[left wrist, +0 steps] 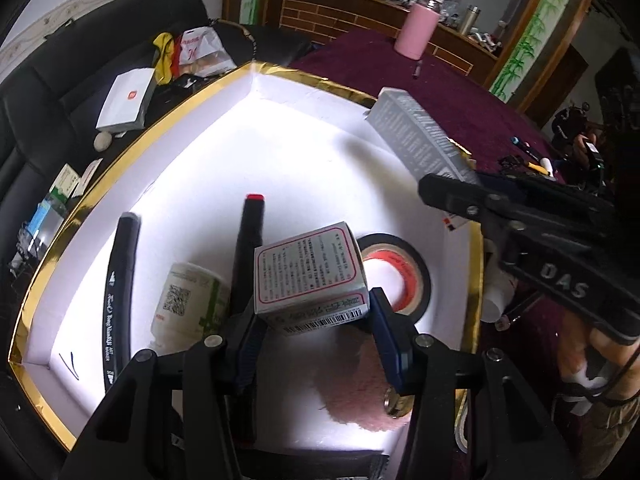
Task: Organize objects
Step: 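Release the white box from the left gripper while the right releases the grey box into the box, then withdraw both grippers from the box toward the items on the table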
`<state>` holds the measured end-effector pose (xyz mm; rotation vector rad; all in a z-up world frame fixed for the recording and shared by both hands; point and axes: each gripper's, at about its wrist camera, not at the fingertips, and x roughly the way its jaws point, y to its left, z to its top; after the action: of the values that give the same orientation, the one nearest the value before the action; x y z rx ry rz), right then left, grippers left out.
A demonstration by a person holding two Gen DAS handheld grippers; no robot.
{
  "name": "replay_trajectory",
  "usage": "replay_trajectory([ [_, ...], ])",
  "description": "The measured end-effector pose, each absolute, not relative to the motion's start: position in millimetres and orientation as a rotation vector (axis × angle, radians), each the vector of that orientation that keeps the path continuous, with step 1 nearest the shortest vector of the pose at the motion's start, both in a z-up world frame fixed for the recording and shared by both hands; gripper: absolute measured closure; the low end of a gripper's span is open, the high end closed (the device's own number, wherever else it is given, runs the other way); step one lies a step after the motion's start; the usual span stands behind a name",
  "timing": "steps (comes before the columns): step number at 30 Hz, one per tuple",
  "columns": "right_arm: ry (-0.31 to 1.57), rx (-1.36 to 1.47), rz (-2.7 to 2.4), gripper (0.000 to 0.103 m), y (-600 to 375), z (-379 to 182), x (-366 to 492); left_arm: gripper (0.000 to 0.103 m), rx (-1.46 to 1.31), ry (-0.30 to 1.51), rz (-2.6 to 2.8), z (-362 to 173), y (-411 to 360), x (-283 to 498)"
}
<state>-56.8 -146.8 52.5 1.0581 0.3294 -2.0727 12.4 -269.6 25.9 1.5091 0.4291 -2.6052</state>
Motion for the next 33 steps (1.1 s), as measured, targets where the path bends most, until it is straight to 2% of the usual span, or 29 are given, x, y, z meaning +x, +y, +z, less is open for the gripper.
replay_trajectory([
  [10, 0.357, 1.089, -2.049, 0.072, -157.5, 27.5, -62.1, 0.054, 1.492, 0.431, -2.594, 25.7, -274.3, 15.0],
  [11, 0.355, 1.082, -2.043, 0.068, -156.5, 27.8, -61.9, 0.054, 1.49, 0.436, -2.593, 25.9, -274.7, 15.2],
  [13, 0.331, 1.06, -2.037, 0.042, -152.1, 32.0, -59.9, 0.054, 1.487, 0.438, -2.584, 26.2, -275.5, 15.2],
  [15, 0.307, 1.032, -2.031, 0.028, -147.5, 37.6, -57.8, 0.054, 1.477, 0.424, -2.564, 26.9, -274.4, 15.2],
  [18, 0.272, 0.982, -2.019, 0.027, -130.5, 51.0, -52.7, 0.053, 1.466, 0.442, -2.52, 29.6, -272.9, 17.1],
  [22, 0.201, 0.919, -2.02, 0.011, -89.6, 78.9, -48.0, 0.05, 1.414, 0.454, -2.463, 42.8, -263.6, 19.4],
  [26, 0.127, 0.91, -2.012, 0.007, -50.6, 104.3, -52.5, 0.046, 1.328, 0.406, -2.452, 63.6, -238.3, 19.1],
  [28, 0.092, 0.89, -2.007, 0.001, -34.7, 112.2, -51.4, 0.045, 1.298, 0.381, -2.467, 74.1, -220.8, 17.2],
  [33, 0.119, 0.974, -1.992, 0.0, -27.5, 111.8, -62.1, 0.045, 1.322, 0.336, -2.492, 89.5, -173.8, 1.8],
])
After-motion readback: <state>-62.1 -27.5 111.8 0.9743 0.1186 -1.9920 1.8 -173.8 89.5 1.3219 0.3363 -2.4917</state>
